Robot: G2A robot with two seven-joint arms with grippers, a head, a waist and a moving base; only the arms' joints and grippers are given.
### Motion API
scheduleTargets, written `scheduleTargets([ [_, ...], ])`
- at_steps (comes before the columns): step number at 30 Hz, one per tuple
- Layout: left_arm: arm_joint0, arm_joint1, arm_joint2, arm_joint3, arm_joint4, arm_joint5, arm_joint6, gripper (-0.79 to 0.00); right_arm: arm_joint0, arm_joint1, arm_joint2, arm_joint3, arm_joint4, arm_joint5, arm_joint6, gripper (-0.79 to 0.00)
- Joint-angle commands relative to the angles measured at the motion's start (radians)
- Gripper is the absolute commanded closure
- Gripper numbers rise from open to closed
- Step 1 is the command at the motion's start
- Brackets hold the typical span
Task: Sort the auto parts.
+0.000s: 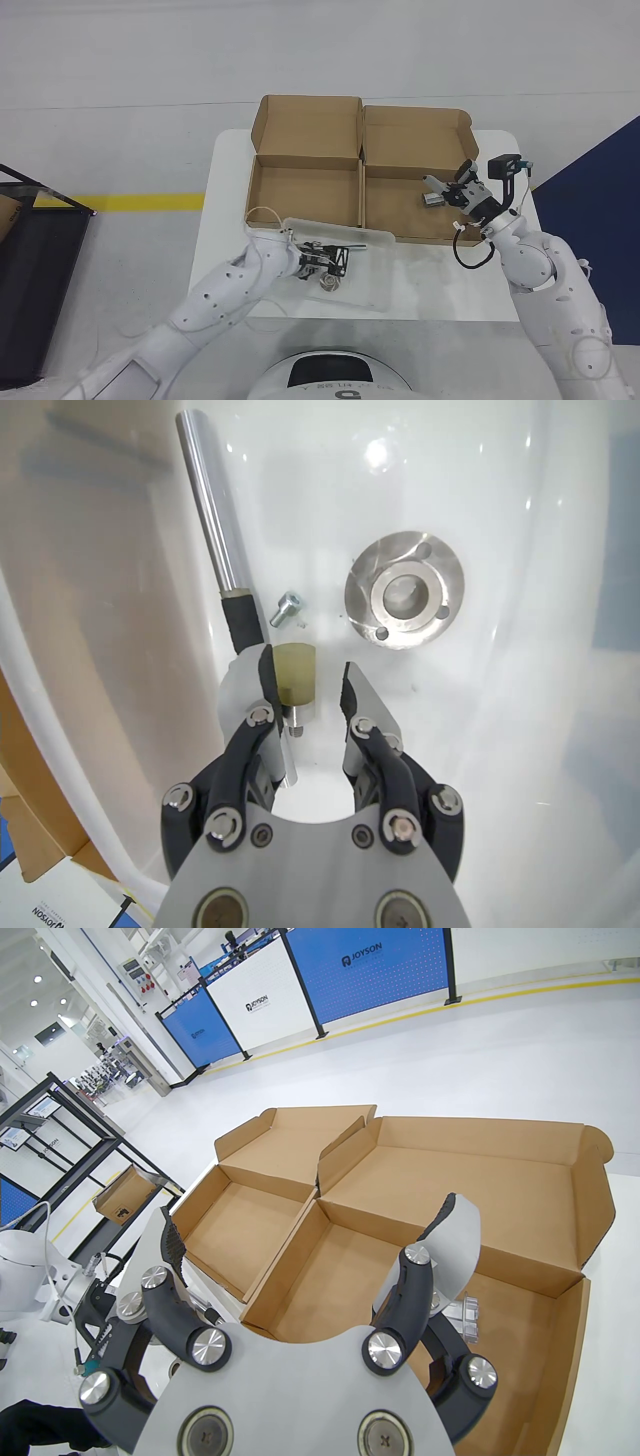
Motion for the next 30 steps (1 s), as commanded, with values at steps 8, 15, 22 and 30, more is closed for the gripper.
scheduleTargets([
  [8,-0.034,-0.026,0.044,0.067,-0.026,0.024,-0.049,-0.157,0.000,0.000,0.000,0.000,0.000,0.000,0.000,-0.785],
  [15,-0.034,-0.031,0.047,0.055,-0.025,0.051,-0.060,0.000,0.000,0.000,0.000,0.000,0.000,0.000,0.000,-0.785],
  [22,0.021,-0.003,-0.008,-0.066,0.014,0.089,-0.058,0.000,0.000,0.000,0.000,0.000,0.000,0.000,0.000,-0.785],
  [30,0.178,0.063,-0.159,-0.311,0.076,0.125,0.064,0.000,0.000,0.000,0.000,0.000,0.000,0.000,0.000,-0.785],
])
